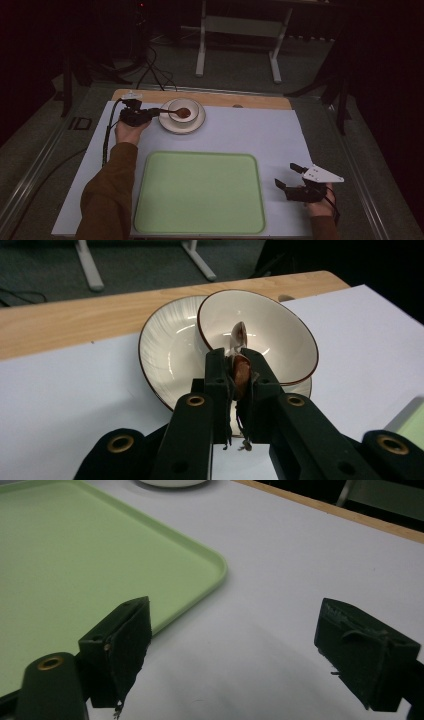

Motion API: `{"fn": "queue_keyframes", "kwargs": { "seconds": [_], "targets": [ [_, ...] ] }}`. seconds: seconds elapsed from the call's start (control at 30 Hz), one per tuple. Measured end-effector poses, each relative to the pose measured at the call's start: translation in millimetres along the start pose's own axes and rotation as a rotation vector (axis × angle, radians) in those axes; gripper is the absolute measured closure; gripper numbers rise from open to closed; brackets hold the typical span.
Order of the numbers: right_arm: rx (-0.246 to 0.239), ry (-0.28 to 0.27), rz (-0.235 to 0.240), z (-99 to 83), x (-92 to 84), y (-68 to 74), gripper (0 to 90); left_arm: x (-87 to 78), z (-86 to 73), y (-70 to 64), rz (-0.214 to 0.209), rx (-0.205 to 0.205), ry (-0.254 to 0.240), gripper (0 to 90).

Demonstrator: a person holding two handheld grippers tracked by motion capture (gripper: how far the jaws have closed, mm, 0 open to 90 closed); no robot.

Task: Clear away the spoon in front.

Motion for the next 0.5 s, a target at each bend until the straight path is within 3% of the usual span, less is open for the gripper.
{"fn": "queue_keyframes", "kwargs": {
  "seconds": [0.5],
  "targets": [
    [-0.001,0.003,0.002,-0.1,0.2,-0.1,15.0,-18.0,5.0,-10.2,0.058,0.044,-0.067,83.6]
  ]
}}
Point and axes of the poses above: each handheld gripper's, and its own axes: x roughly forward along the jaws, z roughly out of its top, y roughly to its left, the point moved 1 cm from there along x, roughly forward along the jaws, and after that the axes turned 9 degrees about -z, right-handed, at the moved point
